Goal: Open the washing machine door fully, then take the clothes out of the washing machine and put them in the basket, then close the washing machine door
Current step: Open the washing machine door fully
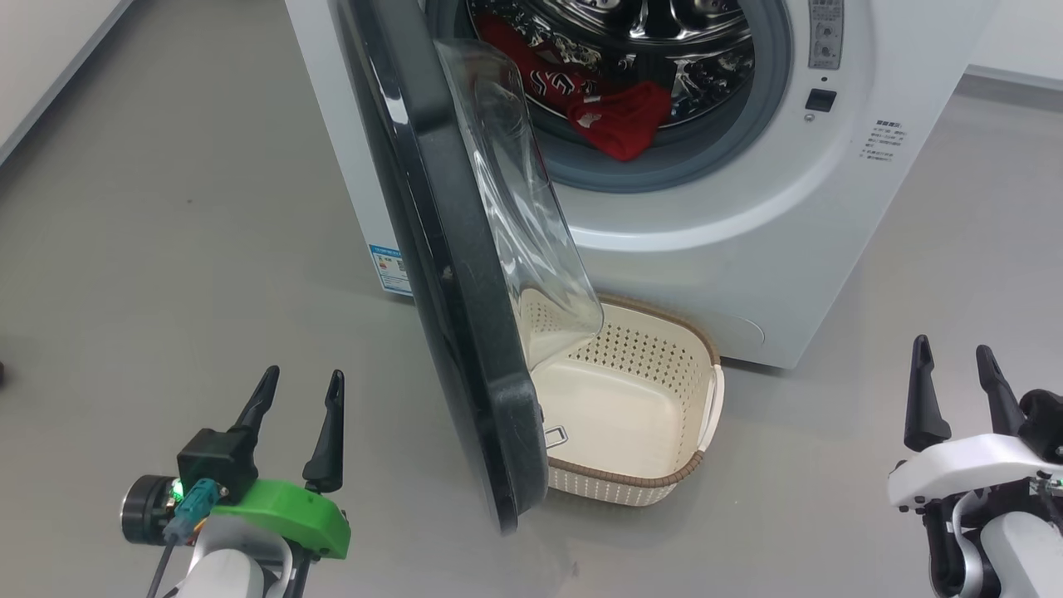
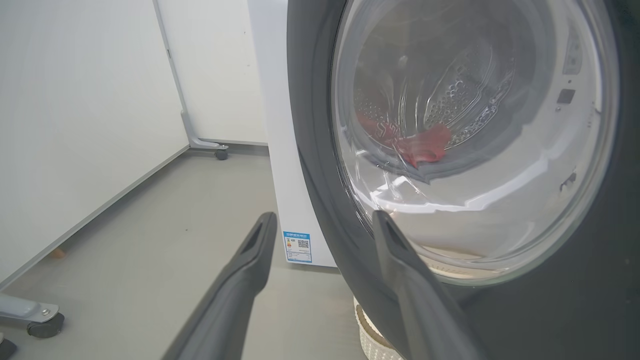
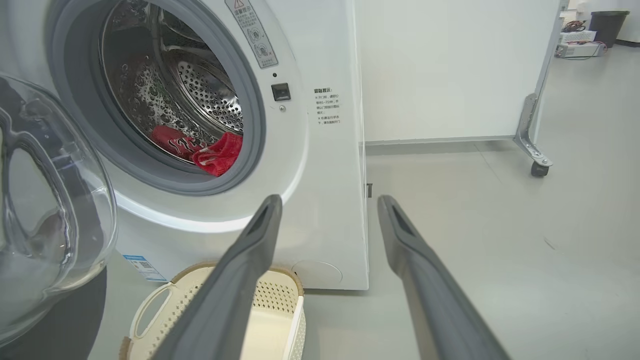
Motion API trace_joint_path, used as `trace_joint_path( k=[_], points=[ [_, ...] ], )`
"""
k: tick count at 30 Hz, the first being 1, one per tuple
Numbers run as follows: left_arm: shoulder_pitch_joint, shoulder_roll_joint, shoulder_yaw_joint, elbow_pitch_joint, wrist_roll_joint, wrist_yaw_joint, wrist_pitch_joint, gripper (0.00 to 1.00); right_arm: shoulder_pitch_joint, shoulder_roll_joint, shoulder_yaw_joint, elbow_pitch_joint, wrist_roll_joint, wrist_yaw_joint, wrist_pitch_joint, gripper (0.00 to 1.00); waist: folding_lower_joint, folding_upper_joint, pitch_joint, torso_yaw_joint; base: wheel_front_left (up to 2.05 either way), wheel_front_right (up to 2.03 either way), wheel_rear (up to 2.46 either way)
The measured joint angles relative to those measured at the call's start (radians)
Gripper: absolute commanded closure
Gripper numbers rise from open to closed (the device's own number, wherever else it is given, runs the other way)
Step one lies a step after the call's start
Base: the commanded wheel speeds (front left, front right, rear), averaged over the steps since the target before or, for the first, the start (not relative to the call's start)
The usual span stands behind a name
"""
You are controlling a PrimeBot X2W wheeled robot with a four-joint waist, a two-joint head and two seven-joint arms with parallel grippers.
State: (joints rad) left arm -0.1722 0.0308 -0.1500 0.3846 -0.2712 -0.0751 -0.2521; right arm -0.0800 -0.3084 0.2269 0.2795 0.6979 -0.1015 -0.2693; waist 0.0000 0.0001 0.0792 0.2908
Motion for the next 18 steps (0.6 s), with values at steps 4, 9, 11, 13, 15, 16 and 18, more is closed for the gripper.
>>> trace_joint_path(
  k=[4,9,11,13,15,16,18],
  points=[
    [0.000,0.000,0.001,0.000,0.000,0.000,0.000,0.00,0.000,-0.001,0.012,-0.016,-0.087,-0.015,0.006,0.00,0.0000,0.0000,-0.003,-0.004,0.00,0.00,0.00],
    [0.002,0.001,0.004,0.002,0.000,0.000,0.000,0.00,0.013,0.042,0.016,-0.048,-0.181,-0.016,0.009,0.00,0.0000,0.0000,-0.012,-0.013,0.00,0.00,0.00],
    [0.002,0.001,0.000,0.004,0.000,0.000,0.000,0.00,0.034,0.060,0.023,-0.048,-0.198,-0.016,0.009,0.00,0.0000,0.0000,-0.014,-0.015,0.00,0.00,0.00],
    [0.003,0.001,-0.001,0.006,0.000,0.000,0.000,0.00,0.060,0.082,0.029,-0.048,-0.212,-0.016,0.009,0.00,0.0000,0.0000,-0.016,-0.017,0.00,0.00,0.00],
    [0.003,0.001,0.000,0.007,0.000,0.000,0.000,0.00,0.080,0.100,0.032,-0.047,-0.226,-0.017,0.009,0.00,0.0000,0.0000,-0.019,-0.018,0.00,0.00,0.00],
    [0.003,0.001,0.000,0.007,0.000,0.000,0.000,0.00,0.088,0.107,0.032,-0.047,-0.235,-0.017,0.009,0.00,0.0000,0.0000,-0.020,-0.019,0.00,0.00,0.00],
    [0.004,0.001,0.000,0.009,0.001,0.000,0.000,0.00,0.098,0.119,0.031,-0.048,-0.251,-0.017,0.009,0.00,0.0000,0.0000,-0.023,-0.020,0.00,0.00,0.00]
  ],
)
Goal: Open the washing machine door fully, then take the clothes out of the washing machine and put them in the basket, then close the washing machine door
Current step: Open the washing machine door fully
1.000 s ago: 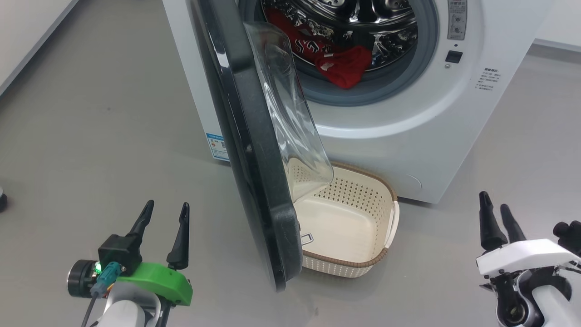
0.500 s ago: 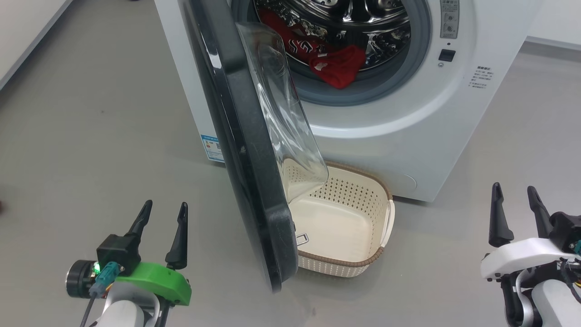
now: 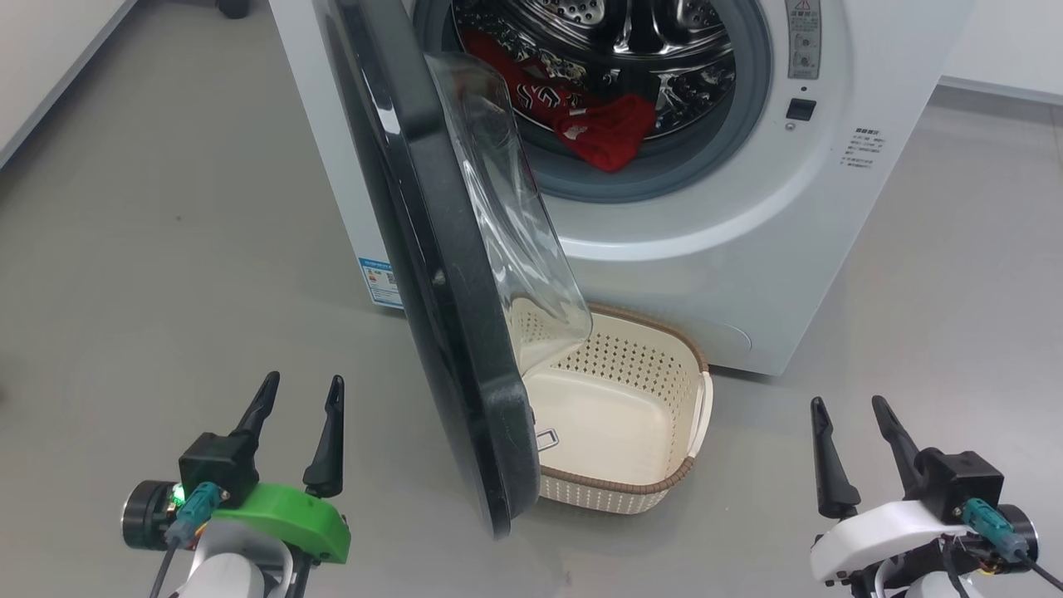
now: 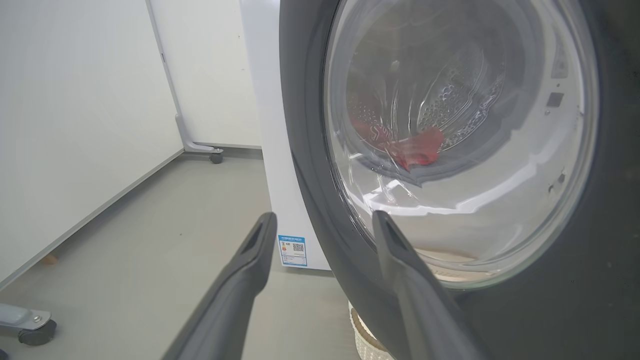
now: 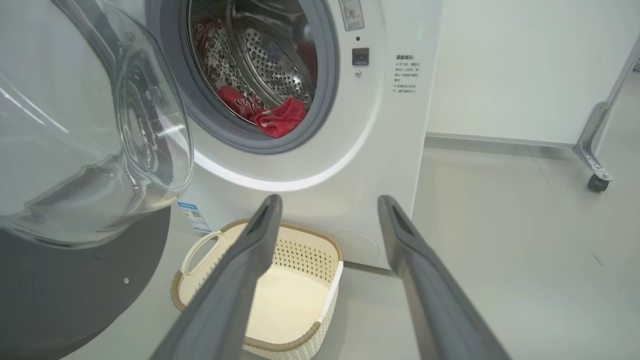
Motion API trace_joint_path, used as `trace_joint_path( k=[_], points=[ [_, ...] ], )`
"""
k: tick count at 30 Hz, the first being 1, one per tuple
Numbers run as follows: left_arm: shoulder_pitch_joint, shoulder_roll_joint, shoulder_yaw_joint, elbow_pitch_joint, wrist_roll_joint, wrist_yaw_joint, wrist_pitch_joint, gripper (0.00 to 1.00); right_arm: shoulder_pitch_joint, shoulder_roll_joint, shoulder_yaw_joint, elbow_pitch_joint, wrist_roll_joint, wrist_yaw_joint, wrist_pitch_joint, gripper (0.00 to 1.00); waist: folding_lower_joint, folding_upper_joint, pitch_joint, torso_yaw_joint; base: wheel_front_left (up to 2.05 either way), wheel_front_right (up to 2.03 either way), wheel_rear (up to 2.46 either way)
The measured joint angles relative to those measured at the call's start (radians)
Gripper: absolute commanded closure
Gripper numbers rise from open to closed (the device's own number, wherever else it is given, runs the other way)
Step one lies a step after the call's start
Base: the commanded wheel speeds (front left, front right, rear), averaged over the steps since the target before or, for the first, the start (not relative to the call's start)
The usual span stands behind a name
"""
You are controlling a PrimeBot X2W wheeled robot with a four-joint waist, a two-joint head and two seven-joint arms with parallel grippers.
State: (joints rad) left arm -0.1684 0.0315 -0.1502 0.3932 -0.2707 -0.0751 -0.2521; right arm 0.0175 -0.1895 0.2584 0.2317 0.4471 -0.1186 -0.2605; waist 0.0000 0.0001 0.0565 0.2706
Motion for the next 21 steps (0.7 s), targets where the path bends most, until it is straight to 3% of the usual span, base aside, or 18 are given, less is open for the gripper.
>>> trace_joint_path(
  k=[21],
  points=[
    [0.010,0.000,0.004,0.007,0.009,0.000,0.000,0.00,0.024,0.051,-0.047,-0.026,-0.107,-0.007,0.000,0.00,0.0001,0.0000,-0.005,-0.011,0.00,0.00,0.00]
  ],
)
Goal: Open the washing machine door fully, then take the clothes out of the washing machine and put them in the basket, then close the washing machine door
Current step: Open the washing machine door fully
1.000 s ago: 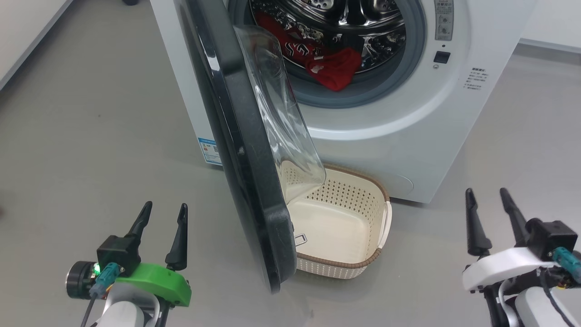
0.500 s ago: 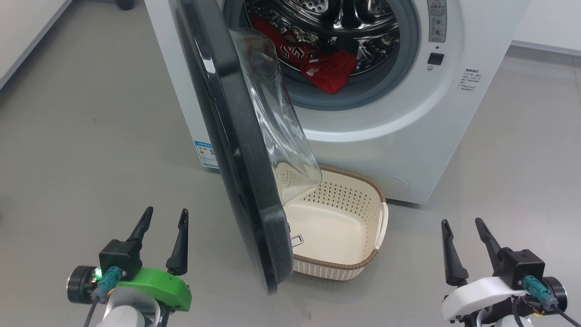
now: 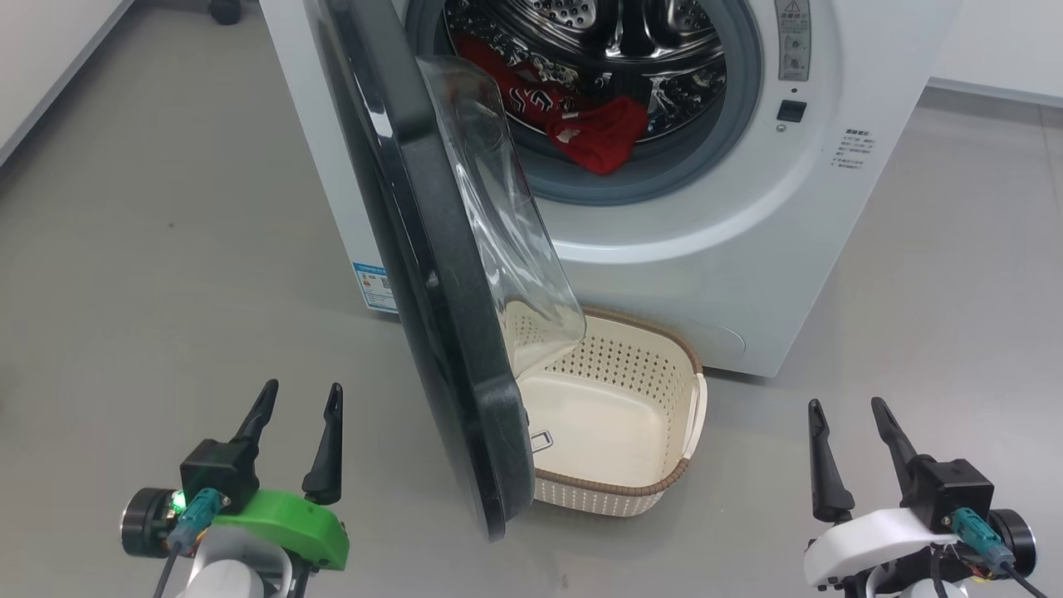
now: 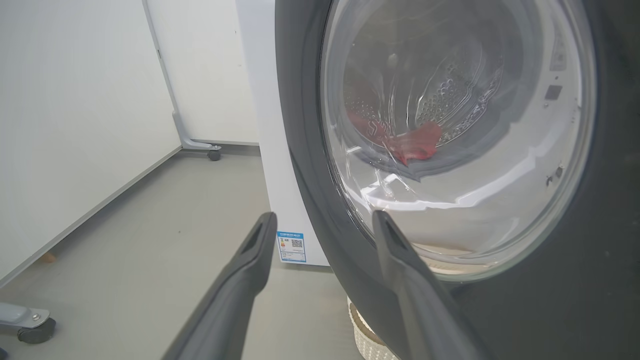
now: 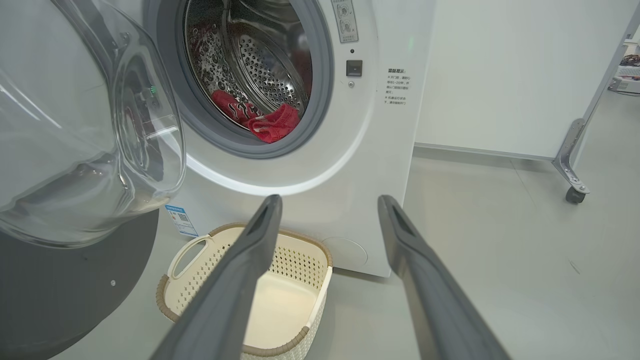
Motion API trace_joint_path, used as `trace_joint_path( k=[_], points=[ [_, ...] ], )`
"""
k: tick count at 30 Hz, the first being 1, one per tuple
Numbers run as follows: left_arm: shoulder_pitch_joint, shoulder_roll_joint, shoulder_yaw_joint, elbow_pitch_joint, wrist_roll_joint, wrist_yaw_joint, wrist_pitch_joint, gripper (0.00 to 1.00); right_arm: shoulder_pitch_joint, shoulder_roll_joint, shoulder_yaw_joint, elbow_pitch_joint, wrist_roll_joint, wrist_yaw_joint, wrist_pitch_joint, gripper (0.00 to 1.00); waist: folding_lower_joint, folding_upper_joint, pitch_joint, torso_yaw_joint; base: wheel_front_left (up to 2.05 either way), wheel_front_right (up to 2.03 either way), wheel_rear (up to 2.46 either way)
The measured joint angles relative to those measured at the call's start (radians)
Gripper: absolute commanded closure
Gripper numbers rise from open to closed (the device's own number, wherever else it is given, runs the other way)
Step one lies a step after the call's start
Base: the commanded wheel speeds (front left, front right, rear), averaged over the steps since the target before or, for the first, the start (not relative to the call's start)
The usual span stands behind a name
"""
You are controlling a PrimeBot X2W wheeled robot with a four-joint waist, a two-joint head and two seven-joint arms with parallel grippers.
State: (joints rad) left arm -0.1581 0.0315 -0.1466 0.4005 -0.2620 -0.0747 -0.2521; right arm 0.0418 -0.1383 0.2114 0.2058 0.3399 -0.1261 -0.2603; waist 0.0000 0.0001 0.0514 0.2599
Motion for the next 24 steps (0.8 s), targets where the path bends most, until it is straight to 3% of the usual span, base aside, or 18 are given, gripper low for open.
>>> trace_joint_path(
  k=[10,13,24],
  points=[
    [0.001,0.000,0.001,0.009,0.007,0.001,0.000,0.01,0.022,0.021,-0.016,0.000,-0.021,0.000,0.000,0.00,0.0000,0.0000,-0.011,-0.005,0.00,0.00,0.00],
    [0.004,0.000,0.001,0.012,0.009,0.001,0.000,1.00,0.024,0.024,-0.024,0.000,-0.027,0.000,0.000,0.00,0.0000,0.0000,-0.012,-0.005,0.00,0.00,0.00],
    [0.005,0.000,0.009,0.011,0.013,0.021,0.000,1.00,0.030,0.037,-0.035,-0.003,-0.044,0.000,0.000,0.00,0.0000,0.0000,-0.014,-0.003,0.00,0.00,0.00]
  ],
)
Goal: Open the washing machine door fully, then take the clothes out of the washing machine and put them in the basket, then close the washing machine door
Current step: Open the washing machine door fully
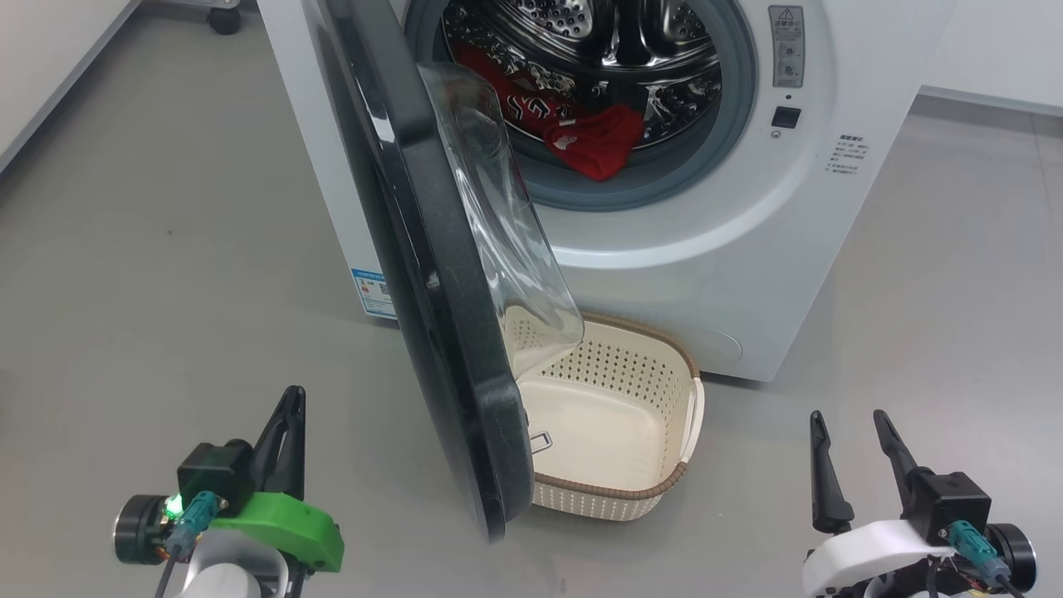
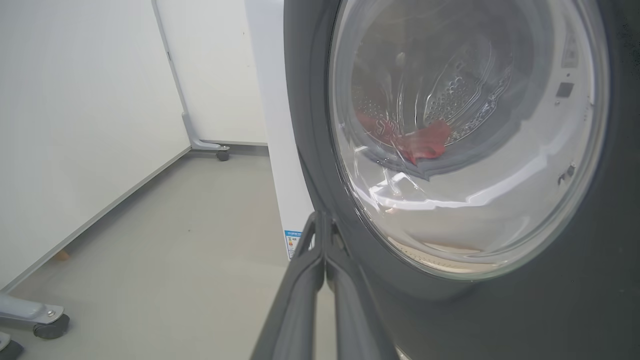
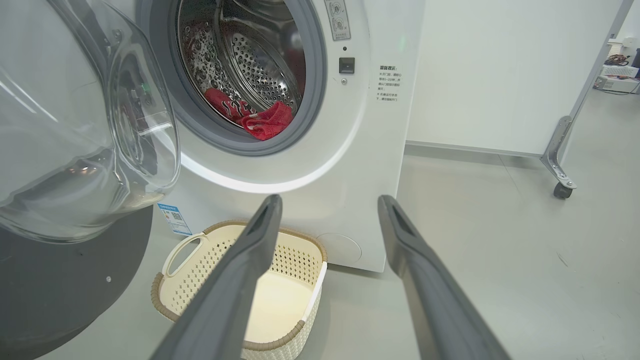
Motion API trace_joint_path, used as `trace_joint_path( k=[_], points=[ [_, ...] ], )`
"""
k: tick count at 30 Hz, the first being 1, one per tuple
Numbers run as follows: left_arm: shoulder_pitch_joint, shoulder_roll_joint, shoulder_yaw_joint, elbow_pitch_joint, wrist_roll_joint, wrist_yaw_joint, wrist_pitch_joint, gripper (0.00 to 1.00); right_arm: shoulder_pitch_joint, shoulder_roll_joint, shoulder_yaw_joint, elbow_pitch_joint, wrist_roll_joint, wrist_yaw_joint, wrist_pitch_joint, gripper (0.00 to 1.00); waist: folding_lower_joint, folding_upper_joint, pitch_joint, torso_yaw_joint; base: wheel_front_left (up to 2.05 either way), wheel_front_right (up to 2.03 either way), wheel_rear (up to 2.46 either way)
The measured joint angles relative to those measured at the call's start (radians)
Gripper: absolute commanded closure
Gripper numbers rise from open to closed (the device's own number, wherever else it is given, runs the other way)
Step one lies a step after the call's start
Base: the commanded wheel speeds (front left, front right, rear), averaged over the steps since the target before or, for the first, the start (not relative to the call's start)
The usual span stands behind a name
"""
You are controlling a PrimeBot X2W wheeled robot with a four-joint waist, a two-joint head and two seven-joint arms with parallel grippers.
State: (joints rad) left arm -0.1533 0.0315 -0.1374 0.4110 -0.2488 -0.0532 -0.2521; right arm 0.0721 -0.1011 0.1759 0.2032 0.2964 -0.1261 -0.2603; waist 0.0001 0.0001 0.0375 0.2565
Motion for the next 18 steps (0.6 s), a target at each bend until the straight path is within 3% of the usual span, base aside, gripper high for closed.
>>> trace_joint_path(
  k=[9,18],
  points=[
    [-0.013,0.000,0.044,-0.093,0.012,0.037,0.000,1.00,0.000,0.005,-0.004,-0.003,-0.011,0.000,0.000,0.00,0.0000,0.0000,0.002,0.006,0.00,0.00,0.00],
    [-0.132,0.000,0.056,-0.353,0.039,0.058,0.000,1.00,0.015,0.009,-0.024,-0.004,-0.016,0.000,0.000,0.00,0.0000,0.0000,-0.006,0.018,0.00,0.00,0.00]
  ],
)
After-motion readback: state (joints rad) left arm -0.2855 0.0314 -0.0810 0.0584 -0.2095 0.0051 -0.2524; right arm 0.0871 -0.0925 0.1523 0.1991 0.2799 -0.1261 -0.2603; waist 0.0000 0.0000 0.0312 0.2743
